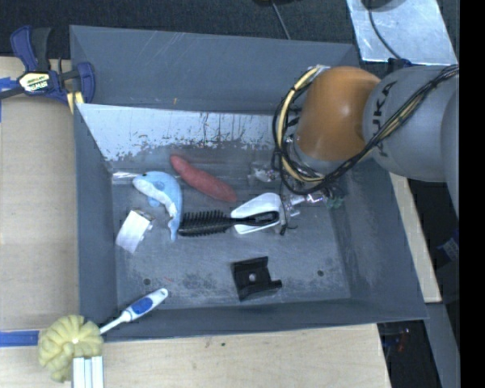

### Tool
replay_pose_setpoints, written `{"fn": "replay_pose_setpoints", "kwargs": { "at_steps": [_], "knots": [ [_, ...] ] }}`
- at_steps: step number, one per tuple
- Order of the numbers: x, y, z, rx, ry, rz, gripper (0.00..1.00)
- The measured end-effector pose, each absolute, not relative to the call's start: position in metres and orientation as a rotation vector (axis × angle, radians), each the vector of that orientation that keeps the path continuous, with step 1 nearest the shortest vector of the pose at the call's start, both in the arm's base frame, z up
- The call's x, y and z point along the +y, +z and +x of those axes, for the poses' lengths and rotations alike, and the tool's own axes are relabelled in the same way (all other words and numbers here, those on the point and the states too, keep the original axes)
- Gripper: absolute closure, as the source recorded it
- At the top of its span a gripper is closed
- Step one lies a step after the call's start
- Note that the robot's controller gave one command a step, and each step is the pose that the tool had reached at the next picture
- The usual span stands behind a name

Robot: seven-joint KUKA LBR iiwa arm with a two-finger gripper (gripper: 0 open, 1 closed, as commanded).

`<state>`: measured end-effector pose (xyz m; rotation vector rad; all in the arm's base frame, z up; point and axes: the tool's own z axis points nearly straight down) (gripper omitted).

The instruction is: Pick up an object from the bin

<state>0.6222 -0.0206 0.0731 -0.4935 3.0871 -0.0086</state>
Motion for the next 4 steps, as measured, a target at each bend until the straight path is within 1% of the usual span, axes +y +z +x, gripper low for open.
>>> {"fn": "replay_pose_setpoints", "kwargs": {
  "at_steps": [1,2,3,4],
  "knots": [
    [-0.015,0.073,0.615,3.105,-0.006,-0.381,0.00],
    [0.018,0.072,0.609,3.082,-0.008,-0.537,0.00],
    [0.014,0.071,0.616,3.100,-0.006,-0.374,0.00],
    [0.051,0.071,0.617,3.029,-0.008,-0.733,1.00]
  ]
}}
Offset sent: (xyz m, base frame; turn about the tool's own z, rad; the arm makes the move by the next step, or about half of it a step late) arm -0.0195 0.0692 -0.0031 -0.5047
